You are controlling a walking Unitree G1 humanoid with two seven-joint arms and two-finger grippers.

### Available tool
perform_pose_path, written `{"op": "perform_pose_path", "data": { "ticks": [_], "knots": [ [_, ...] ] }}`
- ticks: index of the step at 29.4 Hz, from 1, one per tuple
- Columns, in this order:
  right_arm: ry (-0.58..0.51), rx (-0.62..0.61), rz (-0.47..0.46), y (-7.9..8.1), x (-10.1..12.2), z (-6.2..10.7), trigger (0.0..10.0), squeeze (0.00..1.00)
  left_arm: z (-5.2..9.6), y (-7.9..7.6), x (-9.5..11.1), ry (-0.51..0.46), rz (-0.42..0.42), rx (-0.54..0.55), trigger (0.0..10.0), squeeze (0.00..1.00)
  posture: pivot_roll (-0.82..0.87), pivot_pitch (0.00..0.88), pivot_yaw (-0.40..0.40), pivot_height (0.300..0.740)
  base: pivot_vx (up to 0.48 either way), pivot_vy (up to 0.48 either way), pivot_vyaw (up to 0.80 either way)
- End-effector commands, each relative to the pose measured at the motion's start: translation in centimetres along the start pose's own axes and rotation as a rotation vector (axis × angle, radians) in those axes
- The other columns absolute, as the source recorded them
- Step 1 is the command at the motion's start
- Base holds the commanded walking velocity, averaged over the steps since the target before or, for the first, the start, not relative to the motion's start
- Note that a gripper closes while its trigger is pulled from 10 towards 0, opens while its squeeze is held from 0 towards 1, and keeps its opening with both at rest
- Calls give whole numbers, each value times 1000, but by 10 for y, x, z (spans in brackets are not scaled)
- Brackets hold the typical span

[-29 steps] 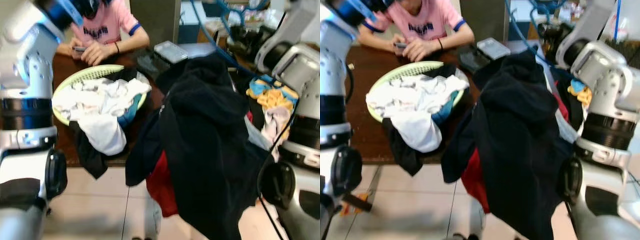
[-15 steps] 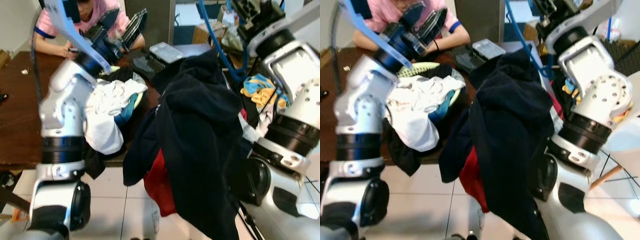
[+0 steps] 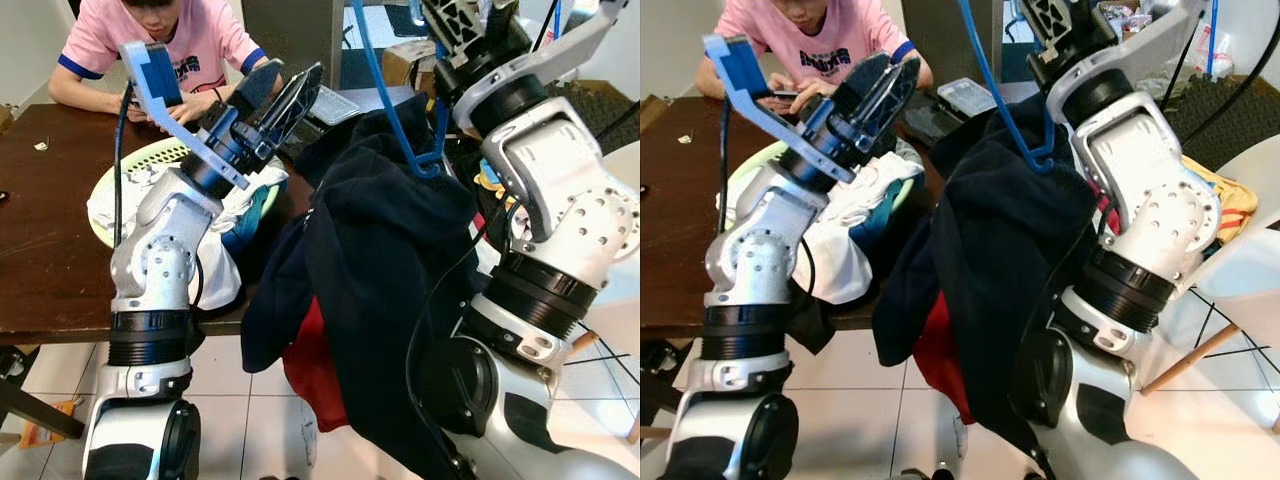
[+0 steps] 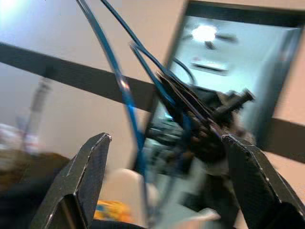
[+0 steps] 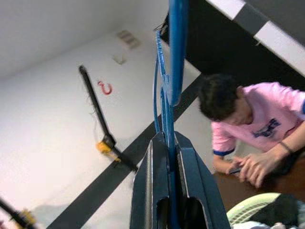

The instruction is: Hang hanger

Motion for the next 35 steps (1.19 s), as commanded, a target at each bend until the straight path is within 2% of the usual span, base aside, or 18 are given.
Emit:
{"op": "perform_pose_path", "data": {
  "ticks": [1,3,6,7,9,13,15,18,21,22,23,24,25,26,27,35],
  "knots": [
    [29,29,11,8,-6,-1,10000,0,1,-4,0,-9,33,-32,10000,0,16,173,55,740,0,0,0],
    [46,74,11,19,-12,-1,10000,0,2,-3,-1,-11,88,-48,10000,0,9,175,60,740,0,0,0],
    [52,92,17,23,-13,0,10000,0,3,0,-2,-7,91,-39,10000,0,8,175,60,740,0,0,0],
    [67,120,29,29,-16,1,10000,0,4,5,-1,-14,96,-14,10000,0,7,176,61,740,0,0,0],
    [106,164,53,38,-24,5,10000,0,4,10,4,-39,100,14,10000,0,4,180,61,740,0,0,0],
    [148,206,66,48,-33,9,10000,0,4,13,15,-78,106,19,10000,0,3,181,61,740,0,0,0],
    [175,228,72,56,-41,9,10000,0,-3,0,25,-103,130,-64,10000,0,4,184,63,740,0,0,0],
    [175,228,72,56,-41,9,10000,0,-3,0,25,-103,130,-64,10000,0,4,184,63,740,0,0,0],
    [180,229,74,57,-43,9,10000,0,-6,-8,28,-111,149,-121,10000,0,3,184,63,740,0,0,0],
    [182,232,72,58,-44,10,10000,0,-7,-9,29,-114,157,-134,6275,0,1,184,65,740,0,0,0],
    [182,232,72,58,-44,10,10000,0,-7,-9,29,-114,157,-134,6275,0,1,184,65,740,0,0,0],
    [187,240,74,60,-45,10,10000,0,-7,-9,30,-118,167,-143,2863,0,-1,183,65,740,0,0,0],
    [193,249,76,62,-45,11,10000,0,-6,-9,30,-120,173,-155,2431,0,-4,182,67,740,0,0,0],
    [193,249,76,62,-45,11,10000,0,-6,-9,30,-120,173,-155,2431,0,-4,182,67,740,0,0,0],
    [200,257,79,63,-46,12,10000,0,-6,-9,30,-122,177,-160,0,0,-6,181,67,740,0,0,0],
    [220,266,89,64,-48,14,10000,0,-6,-8,32,-134,185,-164,0,0,-6,177,67,740,0,0,0]
  ]
}}
Point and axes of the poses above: a point about 5 cm out from each wrist's last joint towards the gripper, its own z axis pointing back from the gripper into the wrist, its own x axis along the axis of the wrist's last joint, y = z × x, the point moved 3 cm from there along -z, pointing out of the wrist towards the gripper, and after that the axes turned 6 degrees about -z, right-handed, at the moved point
